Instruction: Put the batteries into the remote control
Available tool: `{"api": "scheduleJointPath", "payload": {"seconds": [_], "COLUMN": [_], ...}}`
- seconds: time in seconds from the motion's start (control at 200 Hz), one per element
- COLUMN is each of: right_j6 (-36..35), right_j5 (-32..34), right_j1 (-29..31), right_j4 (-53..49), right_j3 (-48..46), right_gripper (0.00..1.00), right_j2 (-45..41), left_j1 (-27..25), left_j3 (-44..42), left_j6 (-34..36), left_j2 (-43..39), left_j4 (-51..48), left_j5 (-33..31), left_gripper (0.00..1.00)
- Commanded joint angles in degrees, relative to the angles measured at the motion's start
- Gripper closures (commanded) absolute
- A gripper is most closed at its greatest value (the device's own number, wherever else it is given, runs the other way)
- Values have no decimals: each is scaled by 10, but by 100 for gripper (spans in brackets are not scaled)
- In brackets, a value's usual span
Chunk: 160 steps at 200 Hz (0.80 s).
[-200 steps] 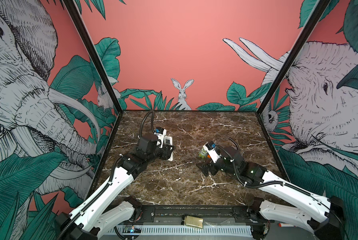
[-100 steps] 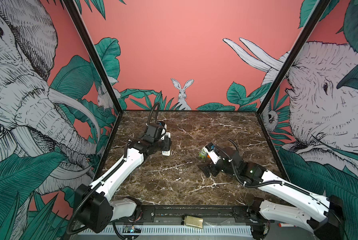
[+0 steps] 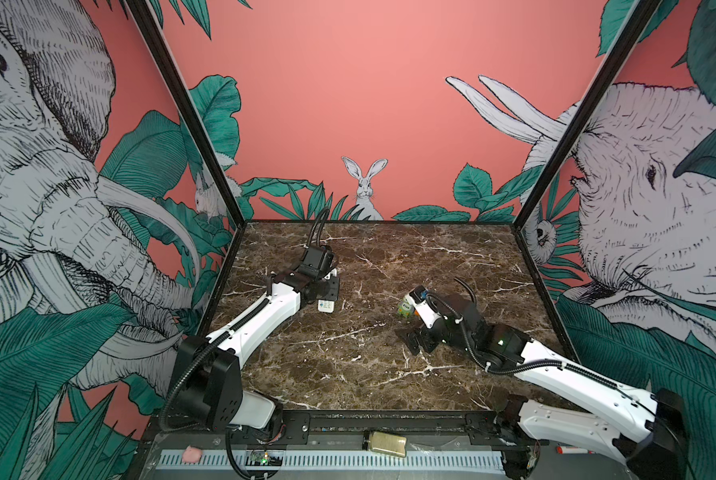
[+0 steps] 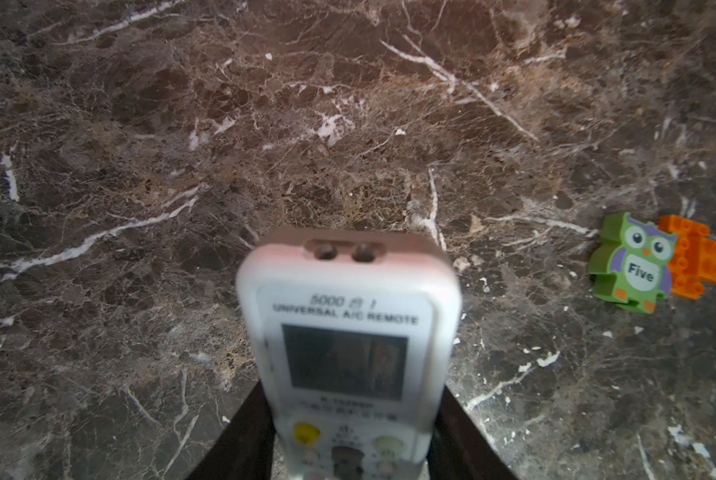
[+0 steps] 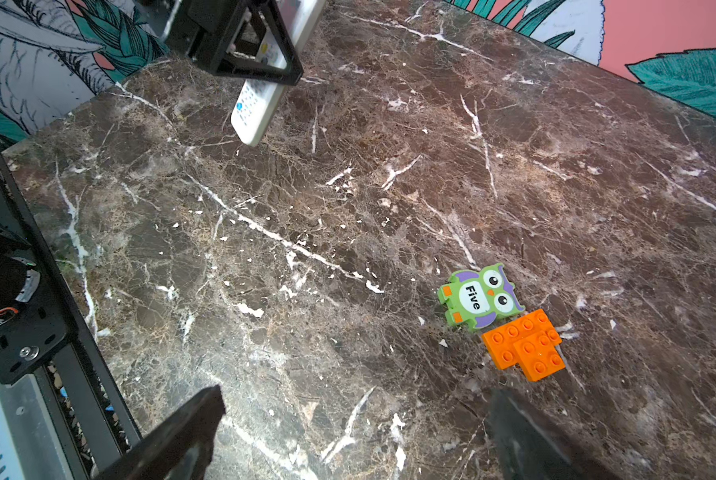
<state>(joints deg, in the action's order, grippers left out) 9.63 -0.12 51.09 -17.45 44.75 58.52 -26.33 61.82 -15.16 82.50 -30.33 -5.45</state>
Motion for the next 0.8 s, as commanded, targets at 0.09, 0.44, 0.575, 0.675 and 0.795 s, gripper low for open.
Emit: {"api": "scheduleJointPath", "payload": {"seconds": [0.09, 0.44, 0.575, 0.675, 0.795], "right_j6": [-8, -8, -9, -11, -13], "right_j5": [8, 13, 10, 10, 9], "right_j1": [0, 0, -1, 0, -1], "right_j4": [12, 12, 15, 15, 13], "right_j3": [-7, -9, -8, -5, -3], "right_gripper": [1, 1, 1, 1, 1], "right_j2": [1, -3, 3, 4, 5], "left_j1": [21, 22, 22, 22, 22], "left_j3": [-14, -19, -22, -23, -22], "left_j6": [-3, 5, 6, 7, 5], "left_j2": [30, 83, 96, 109, 124], "left_j4": [39, 49, 52, 55, 58], "left_j5": [4, -20, -21, -25, -30], "left_gripper": [82, 79, 78, 78, 78]}}
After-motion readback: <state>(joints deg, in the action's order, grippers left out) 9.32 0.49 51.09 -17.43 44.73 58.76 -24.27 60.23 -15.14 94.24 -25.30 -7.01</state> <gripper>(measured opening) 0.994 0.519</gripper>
